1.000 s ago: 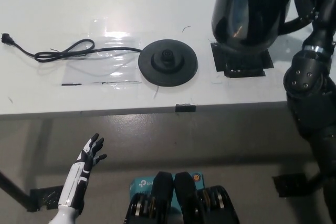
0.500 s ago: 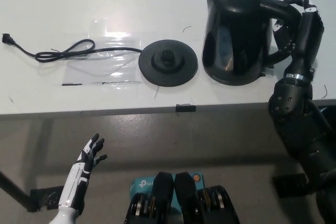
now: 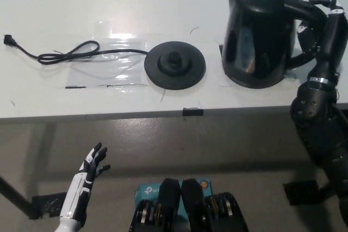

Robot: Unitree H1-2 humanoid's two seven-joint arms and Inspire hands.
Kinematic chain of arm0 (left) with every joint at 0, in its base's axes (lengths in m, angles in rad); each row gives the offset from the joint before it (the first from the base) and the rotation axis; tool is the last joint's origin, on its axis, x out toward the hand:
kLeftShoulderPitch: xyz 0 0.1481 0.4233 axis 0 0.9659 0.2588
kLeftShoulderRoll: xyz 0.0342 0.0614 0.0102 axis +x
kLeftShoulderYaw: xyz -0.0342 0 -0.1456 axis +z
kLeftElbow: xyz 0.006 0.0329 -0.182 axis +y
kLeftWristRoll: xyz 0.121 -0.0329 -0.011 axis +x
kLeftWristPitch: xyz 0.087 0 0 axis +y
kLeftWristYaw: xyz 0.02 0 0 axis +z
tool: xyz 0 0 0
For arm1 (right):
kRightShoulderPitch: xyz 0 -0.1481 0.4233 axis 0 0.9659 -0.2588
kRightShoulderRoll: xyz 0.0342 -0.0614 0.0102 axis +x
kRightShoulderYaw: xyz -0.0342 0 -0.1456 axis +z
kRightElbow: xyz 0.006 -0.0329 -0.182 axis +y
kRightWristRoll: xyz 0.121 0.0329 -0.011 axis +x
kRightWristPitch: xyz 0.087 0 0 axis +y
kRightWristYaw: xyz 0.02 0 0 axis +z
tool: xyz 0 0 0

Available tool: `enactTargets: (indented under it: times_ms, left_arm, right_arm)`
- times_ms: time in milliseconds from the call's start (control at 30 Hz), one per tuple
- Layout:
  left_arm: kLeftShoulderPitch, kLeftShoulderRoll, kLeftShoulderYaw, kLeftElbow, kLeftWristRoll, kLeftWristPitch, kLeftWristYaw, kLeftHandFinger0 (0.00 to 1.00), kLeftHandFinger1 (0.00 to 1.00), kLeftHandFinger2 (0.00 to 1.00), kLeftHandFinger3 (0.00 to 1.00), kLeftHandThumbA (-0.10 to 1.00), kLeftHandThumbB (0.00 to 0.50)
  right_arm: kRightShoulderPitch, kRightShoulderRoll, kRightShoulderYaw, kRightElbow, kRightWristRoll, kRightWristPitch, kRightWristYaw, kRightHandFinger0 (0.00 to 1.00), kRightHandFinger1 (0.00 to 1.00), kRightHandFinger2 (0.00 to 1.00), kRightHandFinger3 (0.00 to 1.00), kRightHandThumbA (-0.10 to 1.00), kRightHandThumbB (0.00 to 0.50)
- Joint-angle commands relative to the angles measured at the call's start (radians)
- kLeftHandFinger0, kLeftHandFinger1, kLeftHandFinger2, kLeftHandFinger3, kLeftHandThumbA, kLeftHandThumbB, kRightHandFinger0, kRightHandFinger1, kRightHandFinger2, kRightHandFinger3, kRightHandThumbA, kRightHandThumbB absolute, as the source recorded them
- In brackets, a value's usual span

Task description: Use the right hand to grab the handle of the kettle from the base and place it on the right side

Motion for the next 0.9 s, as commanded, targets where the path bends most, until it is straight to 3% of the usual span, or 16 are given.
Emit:
enactTargets:
  times_ms: [0,33,67,100,133,167,200,267,433,733,867]
  left_arm:
    - [-0.002,0.001,0.002,-0.01,-0.021,-0.038,-0.003,0.91,1.0,1.0,1.0,1.0,0.5]
    - [-0.003,0.001,0.002,-0.01,-0.021,-0.038,-0.003,0.91,1.0,1.0,1.0,1.0,0.5]
    - [-0.004,0.002,0.001,-0.008,-0.027,-0.039,-0.007,0.92,1.0,1.0,1.0,1.0,0.5]
    - [-0.003,0.002,0.001,-0.012,-0.028,-0.035,-0.008,0.92,1.0,1.0,1.0,1.0,0.5]
    - [-0.003,0.001,0.0,-0.014,-0.028,-0.033,-0.008,0.92,1.0,1.0,1.0,1.0,0.5]
    - [-0.005,0.0,0.001,-0.012,-0.026,-0.034,-0.005,0.91,1.0,1.0,1.0,1.0,0.5]
    - [-0.004,0.0,0.002,-0.013,-0.02,-0.034,-0.001,0.91,1.0,1.0,1.0,1.0,0.5]
    - [-0.005,0.0,0.002,-0.007,-0.017,-0.041,0.001,0.9,1.0,1.0,1.0,1.0,0.5]
    - [-0.009,0.001,-0.001,-0.004,-0.021,-0.046,-0.005,0.91,1.0,1.0,1.0,1.0,0.5]
    - [-0.016,0.002,0.001,-0.007,-0.029,-0.038,-0.008,0.9,1.0,1.0,0.98,1.0,0.5]
    - [-0.018,0.002,0.003,-0.008,-0.031,-0.032,-0.007,0.89,1.0,0.99,0.97,1.0,0.5]
  right_arm:
    - [-0.066,-0.053,-0.025,-0.048,0.017,-0.058,-0.086,0.0,0.03,0.49,0.61,-0.1,0.087]
    - [-0.067,-0.059,-0.018,-0.053,0.012,-0.058,-0.1,0.0,0.03,0.49,0.61,-0.1,0.091]
    - [-0.065,-0.061,-0.024,-0.057,0.028,-0.058,-0.086,0.0,0.05,0.51,0.64,-0.1,0.133]
    - [-0.057,-0.064,-0.047,-0.071,0.078,-0.058,0.008,0.04,0.17,0.61,0.74,-0.1,0.196]
    - [-0.048,-0.066,-0.065,-0.085,0.125,-0.058,0.116,0.29,0.43,0.77,0.87,0.11,0.231]
    - [-0.046,-0.07,-0.077,-0.085,0.159,-0.058,0.229,0.53,0.67,0.96,1.0,0.23,0.291]
    - [-0.046,-0.077,-0.075,-0.073,0.18,-0.058,0.339,0.79,0.97,1.0,1.0,0.36,0.371]
    - [-0.041,-0.089,-0.061,-0.063,0.201,-0.044,0.473,1.0,1.0,1.0,1.0,0.46,0.424]
    - [-0.012,-0.103,-0.033,-0.084,0.197,0.031,0.592,1.0,1.0,1.0,1.0,0.61,0.499]
    - [0.014,-0.113,0.0,-0.1,0.191,0.089,0.747,1.0,1.0,1.0,1.0,0.76,0.5]
    - [0.037,-0.134,0.019,-0.148,0.208,0.131,0.846,1.0,1.0,1.0,1.0,0.75,0.5]
